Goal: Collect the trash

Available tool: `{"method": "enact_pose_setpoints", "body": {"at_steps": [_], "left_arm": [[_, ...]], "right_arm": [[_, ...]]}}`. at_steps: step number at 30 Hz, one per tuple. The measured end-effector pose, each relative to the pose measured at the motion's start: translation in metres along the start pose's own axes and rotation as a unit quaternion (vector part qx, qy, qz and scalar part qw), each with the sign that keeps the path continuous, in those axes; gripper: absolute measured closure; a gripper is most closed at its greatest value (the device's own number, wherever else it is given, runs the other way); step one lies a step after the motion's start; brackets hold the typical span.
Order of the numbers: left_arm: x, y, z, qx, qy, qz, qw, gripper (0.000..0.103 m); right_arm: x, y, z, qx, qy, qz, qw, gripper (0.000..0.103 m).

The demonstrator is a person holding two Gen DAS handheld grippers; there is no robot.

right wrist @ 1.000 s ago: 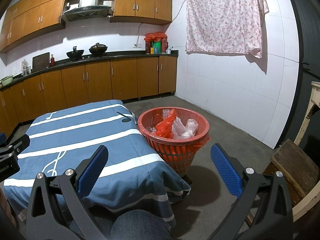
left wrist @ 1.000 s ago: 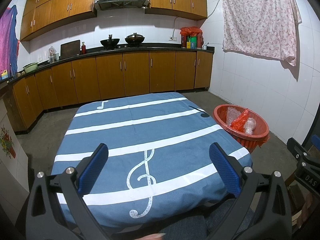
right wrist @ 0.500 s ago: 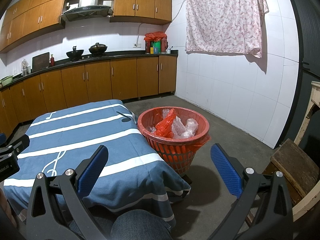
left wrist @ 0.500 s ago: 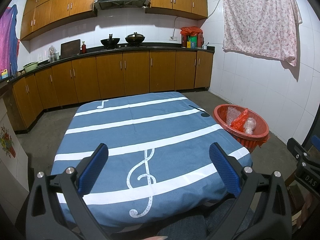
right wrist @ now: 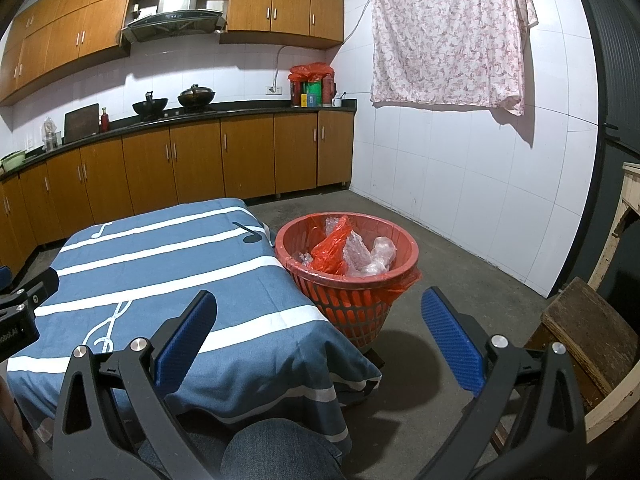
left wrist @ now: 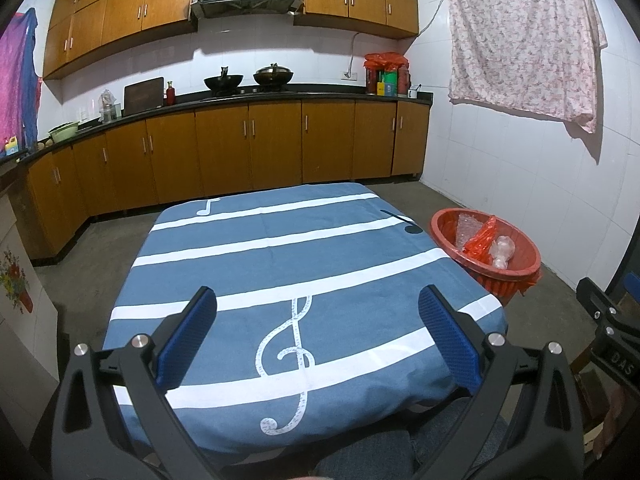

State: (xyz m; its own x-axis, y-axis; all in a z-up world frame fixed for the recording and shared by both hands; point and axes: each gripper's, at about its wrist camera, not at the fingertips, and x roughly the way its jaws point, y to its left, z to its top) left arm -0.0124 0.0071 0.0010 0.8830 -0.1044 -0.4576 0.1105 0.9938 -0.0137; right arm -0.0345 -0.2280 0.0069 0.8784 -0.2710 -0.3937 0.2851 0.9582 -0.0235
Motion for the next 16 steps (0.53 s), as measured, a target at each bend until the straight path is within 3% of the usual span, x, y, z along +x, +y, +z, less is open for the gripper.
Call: {"method": "enact_pose_setpoints", "body": {"at_steps": [16], "left_arm": [[-0.0029, 0.002, 0.0034, -0.003, 0.002, 0.001, 1.0, 0.004]], "right_arm": [[-0.0003, -0.0003, 0.001, 0.0, 0.0, 0.0, 1.0, 0.002]]}}
